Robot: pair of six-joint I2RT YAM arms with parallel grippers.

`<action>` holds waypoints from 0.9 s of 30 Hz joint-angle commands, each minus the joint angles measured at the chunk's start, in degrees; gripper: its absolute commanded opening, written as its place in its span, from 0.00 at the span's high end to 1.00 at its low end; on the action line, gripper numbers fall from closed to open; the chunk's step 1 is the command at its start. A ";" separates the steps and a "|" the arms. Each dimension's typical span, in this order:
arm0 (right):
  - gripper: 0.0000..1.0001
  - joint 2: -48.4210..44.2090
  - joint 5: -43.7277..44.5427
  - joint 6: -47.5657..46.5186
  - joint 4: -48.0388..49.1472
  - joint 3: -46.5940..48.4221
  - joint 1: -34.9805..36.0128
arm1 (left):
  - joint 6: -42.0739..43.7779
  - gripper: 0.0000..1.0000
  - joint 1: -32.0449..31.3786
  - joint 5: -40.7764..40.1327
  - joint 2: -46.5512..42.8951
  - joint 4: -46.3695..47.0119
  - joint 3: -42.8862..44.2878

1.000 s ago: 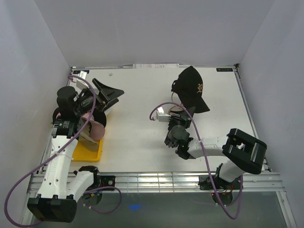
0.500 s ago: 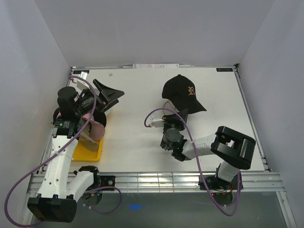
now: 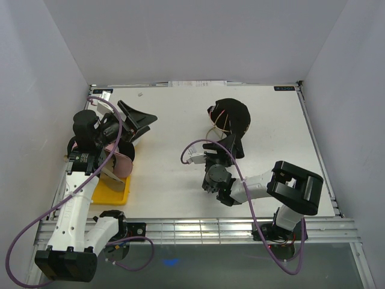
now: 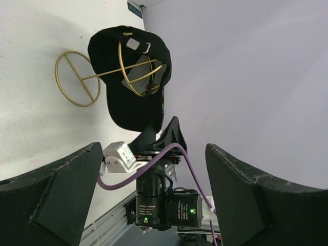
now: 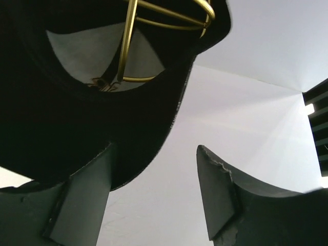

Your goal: Stack the hats

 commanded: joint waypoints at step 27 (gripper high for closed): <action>0.07 -3.81 13.82 -2.19 34.75 -0.73 13.92 | 1.89 0.09 -0.20 -2.75 -2.09 -3.41 -0.78</action>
